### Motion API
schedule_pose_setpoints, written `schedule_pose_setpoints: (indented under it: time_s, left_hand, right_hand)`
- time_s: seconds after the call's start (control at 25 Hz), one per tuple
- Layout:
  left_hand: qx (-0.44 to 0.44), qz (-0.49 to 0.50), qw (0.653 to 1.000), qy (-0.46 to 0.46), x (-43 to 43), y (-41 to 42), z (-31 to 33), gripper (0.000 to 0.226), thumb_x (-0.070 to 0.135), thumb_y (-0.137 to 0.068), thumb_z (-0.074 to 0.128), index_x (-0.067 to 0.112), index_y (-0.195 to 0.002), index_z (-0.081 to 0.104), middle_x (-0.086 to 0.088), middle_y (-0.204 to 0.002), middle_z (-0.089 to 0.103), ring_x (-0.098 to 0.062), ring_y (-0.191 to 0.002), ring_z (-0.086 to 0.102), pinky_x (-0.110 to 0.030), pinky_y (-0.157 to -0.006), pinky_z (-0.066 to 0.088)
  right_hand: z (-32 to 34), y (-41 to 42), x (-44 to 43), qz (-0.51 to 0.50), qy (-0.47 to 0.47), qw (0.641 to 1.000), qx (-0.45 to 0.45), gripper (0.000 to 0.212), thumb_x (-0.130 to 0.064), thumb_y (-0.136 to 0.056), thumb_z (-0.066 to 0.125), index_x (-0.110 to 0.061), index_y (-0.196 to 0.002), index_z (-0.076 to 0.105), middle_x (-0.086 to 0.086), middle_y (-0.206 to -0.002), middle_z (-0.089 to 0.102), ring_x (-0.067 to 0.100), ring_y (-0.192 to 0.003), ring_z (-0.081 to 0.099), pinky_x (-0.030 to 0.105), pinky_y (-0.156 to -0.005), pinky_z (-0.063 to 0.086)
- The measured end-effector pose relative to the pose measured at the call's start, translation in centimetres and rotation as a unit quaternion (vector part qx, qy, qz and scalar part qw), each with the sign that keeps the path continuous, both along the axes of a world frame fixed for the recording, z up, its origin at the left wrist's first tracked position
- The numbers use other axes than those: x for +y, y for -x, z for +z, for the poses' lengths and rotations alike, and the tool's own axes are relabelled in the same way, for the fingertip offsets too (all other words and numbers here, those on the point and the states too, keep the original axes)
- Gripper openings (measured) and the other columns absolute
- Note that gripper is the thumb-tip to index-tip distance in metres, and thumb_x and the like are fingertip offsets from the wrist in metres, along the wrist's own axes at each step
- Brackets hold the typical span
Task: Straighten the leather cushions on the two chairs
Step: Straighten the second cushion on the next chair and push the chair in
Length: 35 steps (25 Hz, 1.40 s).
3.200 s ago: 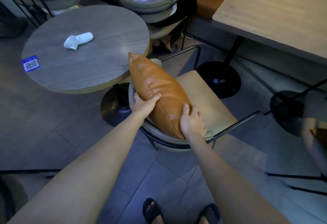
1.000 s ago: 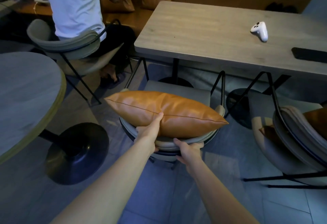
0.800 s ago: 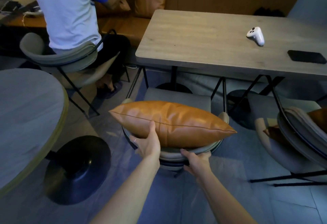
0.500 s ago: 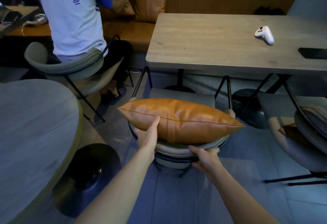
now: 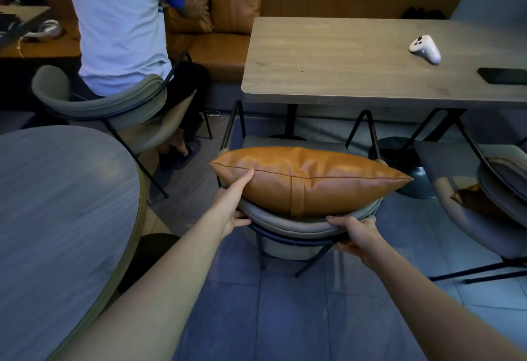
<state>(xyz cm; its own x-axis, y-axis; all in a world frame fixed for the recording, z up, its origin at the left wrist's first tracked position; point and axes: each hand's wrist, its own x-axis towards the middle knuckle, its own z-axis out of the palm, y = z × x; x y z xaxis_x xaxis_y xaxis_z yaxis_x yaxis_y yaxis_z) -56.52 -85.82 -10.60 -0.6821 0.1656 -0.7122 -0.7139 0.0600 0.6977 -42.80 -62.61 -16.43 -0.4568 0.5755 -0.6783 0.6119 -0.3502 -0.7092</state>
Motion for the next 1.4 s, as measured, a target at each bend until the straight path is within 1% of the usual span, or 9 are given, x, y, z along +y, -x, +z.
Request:
schedule_pose_setpoints:
  time_s: [0.12,0.24,0.44,0.6,0.72,0.96,1.16,1.28,1.4]
  left_hand:
    - [0.000,0.000,1.000,0.009,0.1,-0.2,-0.5,0.102,0.057,-0.078,0.080,0.019,-0.155,0.027,-0.013,-0.158,0.040,-0.042,-0.131,0.052,-0.060,-0.102,0.050]
    - [-0.003,0.020,1.000,0.003,0.5,-0.4,-0.8,0.103,0.058,-0.077,0.081,0.020,-0.156,0.026,-0.012,-0.158,0.040,-0.042,-0.132,0.052,-0.060,-0.103,0.050]
    - [0.004,0.064,0.998,-0.012,2.4,-1.5,-0.9,0.108,0.060,-0.076,0.080,0.019,-0.158,0.022,-0.011,-0.157,0.042,-0.038,-0.138,0.046,-0.067,-0.108,0.041]
    - [-0.003,0.070,0.998,-0.010,3.9,-2.7,-1.2,0.122,0.071,-0.065,0.080,0.026,-0.160,0.018,-0.011,-0.156,0.044,-0.037,-0.136,0.048,-0.067,-0.107,0.042]
    - [0.002,0.061,0.998,-0.014,4.1,-2.7,-1.1,0.128,0.078,-0.057,0.079,0.029,-0.160,0.020,-0.009,-0.155,0.046,-0.036,-0.135,0.049,-0.066,-0.107,0.043]
    - [0.005,0.037,0.999,-0.037,3.8,-2.7,-1.3,0.113,0.070,-0.072,0.077,0.026,-0.160,0.021,-0.007,-0.157,0.045,-0.035,-0.139,0.046,-0.067,-0.110,0.039]
    - [-0.004,0.020,0.999,-0.032,5.1,-3.2,-1.3,0.145,0.083,-0.047,0.077,0.030,-0.163,0.008,-0.005,-0.156,0.048,-0.033,-0.135,0.051,-0.066,-0.108,0.042]
    - [-0.010,0.001,0.999,-0.036,5.7,-3.1,-1.3,0.142,0.082,-0.055,0.075,0.026,-0.163,0.001,-0.007,-0.159,0.043,-0.033,-0.138,0.047,-0.065,-0.110,0.040]
    - [-0.006,0.002,0.999,-0.037,5.9,-2.9,-1.7,0.132,0.076,-0.067,0.075,0.024,-0.163,0.001,-0.006,-0.158,0.043,-0.033,-0.138,0.047,-0.064,-0.110,0.040]
  right_hand:
    - [0.2,-0.4,-0.6,0.015,0.002,1.000,-0.017,0.099,-0.039,-0.071,0.090,-0.021,-0.145,0.027,0.019,-0.130,0.060,0.038,-0.095,0.069,0.036,-0.051,0.055]
    - [0.2,0.2,-1.0,-0.022,0.007,1.000,-0.005,0.105,-0.030,-0.079,0.085,-0.026,-0.157,0.014,0.018,-0.124,0.056,0.037,-0.087,0.066,0.035,-0.044,0.053]
    - [-0.4,-0.1,-0.1,-0.043,0.005,0.999,0.009,0.091,-0.013,-0.081,0.079,-0.020,-0.153,0.025,0.008,-0.099,0.054,0.028,-0.081,0.058,0.038,-0.055,0.048]
    - [-1.0,-1.2,1.4,-0.050,-0.017,0.999,0.010,0.077,-0.008,-0.082,0.078,-0.017,-0.145,0.034,0.008,-0.099,0.057,0.026,-0.080,0.058,0.036,-0.058,0.047]
    - [-1.1,-0.9,1.7,-0.048,-0.022,0.998,0.015,0.080,-0.010,-0.081,0.078,-0.018,-0.146,0.031,0.010,-0.100,0.056,0.027,-0.080,0.058,0.038,-0.060,0.047]
    - [-1.5,-1.5,1.5,-0.059,-0.017,0.998,0.025,0.075,-0.008,-0.082,0.077,-0.021,-0.143,0.035,0.011,-0.100,0.057,0.026,-0.076,0.056,0.034,-0.055,0.042]
    - [-2.4,-2.2,2.8,-0.065,-0.039,0.997,0.023,0.075,-0.007,-0.082,0.078,-0.017,-0.143,0.036,0.010,-0.099,0.058,0.028,-0.079,0.059,0.037,-0.061,0.049]
    - [-2.0,-1.8,4.1,-0.059,-0.043,0.997,0.024,0.074,-0.008,-0.084,0.077,-0.017,-0.144,0.034,0.010,-0.099,0.056,0.029,-0.081,0.059,0.040,-0.065,0.053]
    - [-2.2,-2.1,4.8,-0.034,-0.035,0.999,0.025,0.074,-0.015,-0.084,0.079,-0.022,-0.141,0.033,0.011,-0.105,0.058,0.029,-0.087,0.061,0.049,-0.080,0.055]
